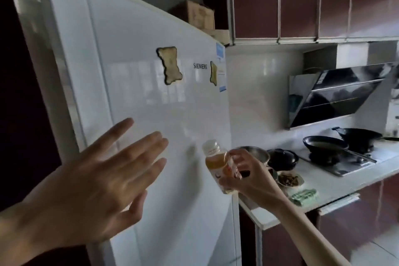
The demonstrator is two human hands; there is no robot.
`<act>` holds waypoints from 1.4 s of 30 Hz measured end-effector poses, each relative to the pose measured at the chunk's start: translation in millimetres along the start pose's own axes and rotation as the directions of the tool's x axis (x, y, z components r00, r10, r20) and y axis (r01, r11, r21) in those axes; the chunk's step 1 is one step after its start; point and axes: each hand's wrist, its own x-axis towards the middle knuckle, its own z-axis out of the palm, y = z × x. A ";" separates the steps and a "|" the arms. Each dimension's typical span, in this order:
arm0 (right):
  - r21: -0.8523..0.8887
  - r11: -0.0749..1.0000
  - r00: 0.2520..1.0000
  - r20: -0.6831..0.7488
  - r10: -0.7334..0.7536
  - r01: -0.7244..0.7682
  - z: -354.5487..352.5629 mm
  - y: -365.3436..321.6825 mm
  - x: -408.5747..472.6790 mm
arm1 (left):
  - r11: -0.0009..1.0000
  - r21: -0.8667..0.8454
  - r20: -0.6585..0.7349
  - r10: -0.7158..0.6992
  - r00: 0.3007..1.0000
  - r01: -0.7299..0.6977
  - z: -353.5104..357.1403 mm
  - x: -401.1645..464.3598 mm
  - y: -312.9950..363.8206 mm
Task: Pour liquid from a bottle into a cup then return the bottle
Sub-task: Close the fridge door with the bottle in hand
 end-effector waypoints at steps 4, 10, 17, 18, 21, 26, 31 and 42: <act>-0.073 0.995 0.998 0.008 -0.067 0.068 47.9 -26.0 16.3 | 0.990 0.123 0.182 -0.087 0.980 0.065 13.8 -37.5 -35.8; -0.389 0.902 0.981 0.022 -0.193 0.186 99.9 -60.6 23.8 | 0.946 0.210 0.243 -0.294 0.924 0.246 67.4 -71.8 -74.5; -0.592 0.755 0.955 0.101 -0.278 0.282 145.8 -61.0 23.7 | 0.916 0.143 0.272 -0.400 0.875 0.374 154.9 -97.7 -99.5; -0.601 0.749 0.956 0.106 -0.272 0.280 149.2 -59.9 24.4 | 0.906 0.133 0.282 -0.422 0.862 0.401 168.0 -100.6 -101.4; -0.618 0.739 0.962 0.125 -0.244 0.268 157.4 -56.0 27.3 | 0.873 0.089 0.315 -0.481 0.818 0.479 211.6 -107.6 -107.1; -0.614 0.751 0.970 0.129 -0.208 0.242 165.8 -51.3 34.9 | 0.846 0.035 0.343 -0.510 0.789 0.531 275.4 -118.2 -113.3; -0.609 0.767 0.979 0.110 -0.171 0.202 163.0 -43.2 45.3 | 0.823 0.033 0.285 -0.552 0.784 0.567 298.0 -118.8 -113.2; -0.605 0.794 0.995 -0.033 -0.097 0.057 141.6 -28.8 31.9 | 0.503 -0.476 0.515 -0.505 0.692 0.721 244.3 -72.4 -17.9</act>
